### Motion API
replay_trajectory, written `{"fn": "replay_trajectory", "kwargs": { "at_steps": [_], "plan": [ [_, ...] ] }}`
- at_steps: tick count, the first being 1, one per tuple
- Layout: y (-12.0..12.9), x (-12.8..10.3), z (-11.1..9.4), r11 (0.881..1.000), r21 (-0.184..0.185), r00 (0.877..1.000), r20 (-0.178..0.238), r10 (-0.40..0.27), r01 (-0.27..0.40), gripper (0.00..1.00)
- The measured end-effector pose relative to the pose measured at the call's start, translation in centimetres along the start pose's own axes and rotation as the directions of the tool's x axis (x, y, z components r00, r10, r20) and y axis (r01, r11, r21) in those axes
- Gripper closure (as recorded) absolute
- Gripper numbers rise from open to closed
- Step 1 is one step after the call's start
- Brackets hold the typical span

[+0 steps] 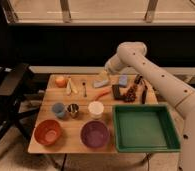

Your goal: Place fork in purple bowl

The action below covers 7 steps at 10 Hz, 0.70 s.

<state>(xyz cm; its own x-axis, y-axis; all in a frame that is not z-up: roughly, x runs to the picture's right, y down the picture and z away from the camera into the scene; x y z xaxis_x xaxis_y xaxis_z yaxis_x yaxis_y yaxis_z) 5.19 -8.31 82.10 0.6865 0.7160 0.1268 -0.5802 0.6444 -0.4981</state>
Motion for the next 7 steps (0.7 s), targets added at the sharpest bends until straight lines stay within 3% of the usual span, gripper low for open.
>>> {"fn": "replay_trajectory", "kwargs": {
  "at_steps": [7],
  "plan": [
    [-0.3,0.2,9.3,0.996,-0.024,0.996,-0.034,0.081,-0.082,0.35]
  ]
}}
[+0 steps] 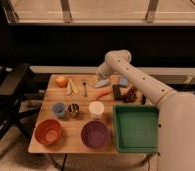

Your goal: Place fork in purple bowl

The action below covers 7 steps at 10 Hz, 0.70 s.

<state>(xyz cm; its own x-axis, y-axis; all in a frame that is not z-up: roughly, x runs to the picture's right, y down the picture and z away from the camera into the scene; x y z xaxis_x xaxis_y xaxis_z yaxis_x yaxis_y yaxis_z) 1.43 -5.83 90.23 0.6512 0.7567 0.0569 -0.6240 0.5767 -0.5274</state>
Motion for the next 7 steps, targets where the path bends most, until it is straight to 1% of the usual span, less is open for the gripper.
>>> {"fn": "replay_trajectory", "kwargs": {
  "at_steps": [1,6,7],
  "plan": [
    [-0.18,0.29,0.71,1.000,-0.010,1.000,-0.003,0.015,-0.015,0.35],
    [-0.28,0.39,0.64,1.000,-0.011,1.000,-0.006,0.018,-0.018,0.35],
    [-0.35,0.28,1.03,0.999,-0.018,1.000,-0.007,0.026,-0.026,0.35]
  ]
}}
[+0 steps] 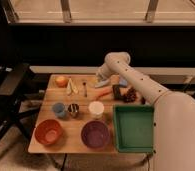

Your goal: Place fork in purple bowl

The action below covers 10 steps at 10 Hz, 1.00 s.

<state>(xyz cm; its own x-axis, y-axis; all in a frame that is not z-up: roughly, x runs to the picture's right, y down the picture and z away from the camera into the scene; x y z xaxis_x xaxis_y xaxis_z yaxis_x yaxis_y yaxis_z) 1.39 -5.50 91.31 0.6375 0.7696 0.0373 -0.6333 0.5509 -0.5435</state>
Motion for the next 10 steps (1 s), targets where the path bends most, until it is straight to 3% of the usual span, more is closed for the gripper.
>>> {"fn": "replay_trajectory", "kwargs": {
  "at_steps": [5,7,10],
  "plan": [
    [1.4,-2.1,5.1,0.992,-0.115,0.999,-0.014,0.047,-0.048,0.35],
    [1.4,-2.7,6.6,0.991,-0.121,0.998,-0.015,0.059,-0.061,0.35],
    [1.1,-2.7,8.7,0.990,-0.079,0.993,-0.020,0.119,-0.121,0.35]
  ]
}}
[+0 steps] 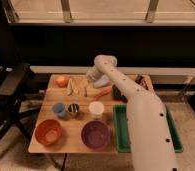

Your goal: Place fork in purple bowl

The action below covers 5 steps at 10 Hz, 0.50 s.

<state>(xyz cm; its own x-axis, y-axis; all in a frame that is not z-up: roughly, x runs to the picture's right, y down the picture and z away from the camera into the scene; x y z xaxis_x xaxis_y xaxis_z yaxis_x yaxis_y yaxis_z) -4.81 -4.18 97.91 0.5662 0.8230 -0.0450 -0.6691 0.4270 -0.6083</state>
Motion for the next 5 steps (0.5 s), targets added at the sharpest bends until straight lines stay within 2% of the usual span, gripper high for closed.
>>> {"fn": "replay_trajectory", "kwargs": {
  "at_steps": [5],
  "plan": [
    [0.04,0.16,0.25,1.000,-0.003,1.000,-0.002,0.013,-0.013,0.35]
  ]
}}
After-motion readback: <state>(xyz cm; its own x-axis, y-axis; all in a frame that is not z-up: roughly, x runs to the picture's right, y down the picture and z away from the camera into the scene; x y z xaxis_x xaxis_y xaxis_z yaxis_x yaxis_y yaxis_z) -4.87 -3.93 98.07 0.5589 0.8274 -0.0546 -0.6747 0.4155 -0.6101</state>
